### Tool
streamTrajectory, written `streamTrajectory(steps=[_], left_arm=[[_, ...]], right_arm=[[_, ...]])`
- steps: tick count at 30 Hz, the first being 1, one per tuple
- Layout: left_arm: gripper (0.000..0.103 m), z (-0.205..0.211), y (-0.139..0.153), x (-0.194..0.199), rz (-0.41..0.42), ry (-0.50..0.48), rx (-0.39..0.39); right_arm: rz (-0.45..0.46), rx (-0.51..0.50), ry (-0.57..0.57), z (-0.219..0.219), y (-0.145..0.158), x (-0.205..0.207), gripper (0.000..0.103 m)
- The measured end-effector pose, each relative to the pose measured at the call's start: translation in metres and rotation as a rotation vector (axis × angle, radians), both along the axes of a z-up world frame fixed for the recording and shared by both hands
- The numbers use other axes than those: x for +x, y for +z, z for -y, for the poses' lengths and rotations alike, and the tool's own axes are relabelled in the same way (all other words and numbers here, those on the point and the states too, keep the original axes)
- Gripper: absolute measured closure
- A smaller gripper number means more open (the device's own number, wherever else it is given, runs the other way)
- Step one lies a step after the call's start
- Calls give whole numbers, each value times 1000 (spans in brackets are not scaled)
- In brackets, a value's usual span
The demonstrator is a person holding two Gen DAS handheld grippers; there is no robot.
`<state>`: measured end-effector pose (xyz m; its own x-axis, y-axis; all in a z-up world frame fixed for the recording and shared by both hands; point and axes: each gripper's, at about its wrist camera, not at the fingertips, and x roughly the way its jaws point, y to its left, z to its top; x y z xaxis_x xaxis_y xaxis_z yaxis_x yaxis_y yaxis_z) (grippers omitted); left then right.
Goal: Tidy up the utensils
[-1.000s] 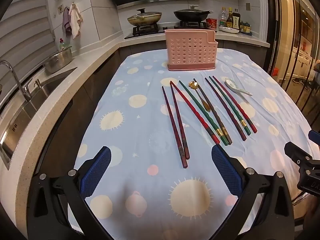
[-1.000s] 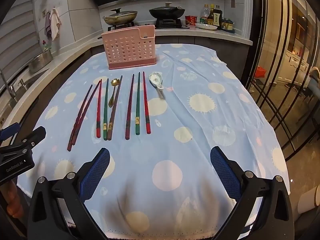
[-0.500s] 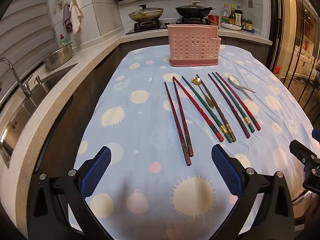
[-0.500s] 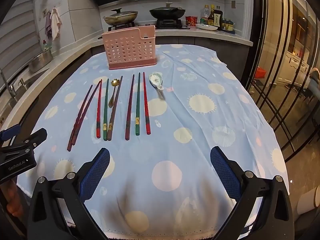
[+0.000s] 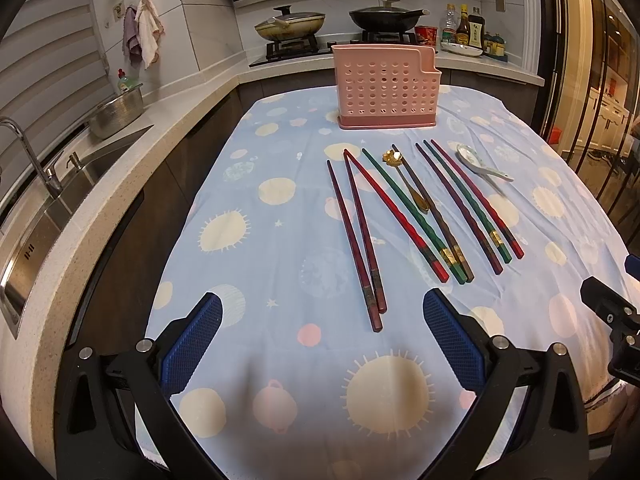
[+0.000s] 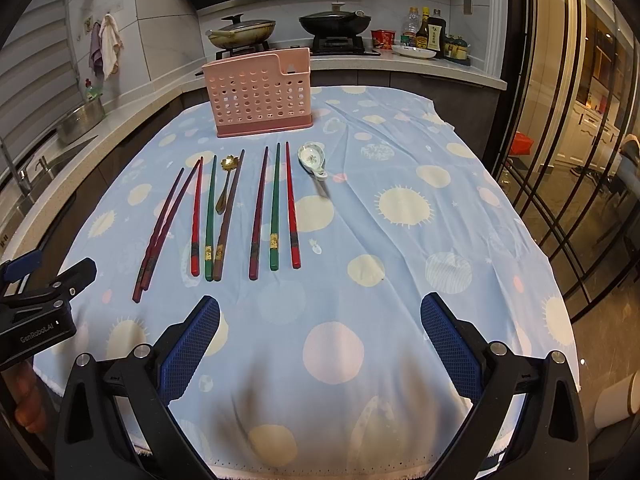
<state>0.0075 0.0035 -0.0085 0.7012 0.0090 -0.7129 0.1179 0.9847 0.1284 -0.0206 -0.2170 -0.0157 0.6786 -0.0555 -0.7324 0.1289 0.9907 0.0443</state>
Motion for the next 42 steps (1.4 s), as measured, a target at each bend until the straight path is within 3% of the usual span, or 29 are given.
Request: streamTrajectory(steps=[42], left_arm=[[7,0,-5,3,-10,2,-6]], right_arm=[[-5,-2,-4,-1,-6,1,7]])
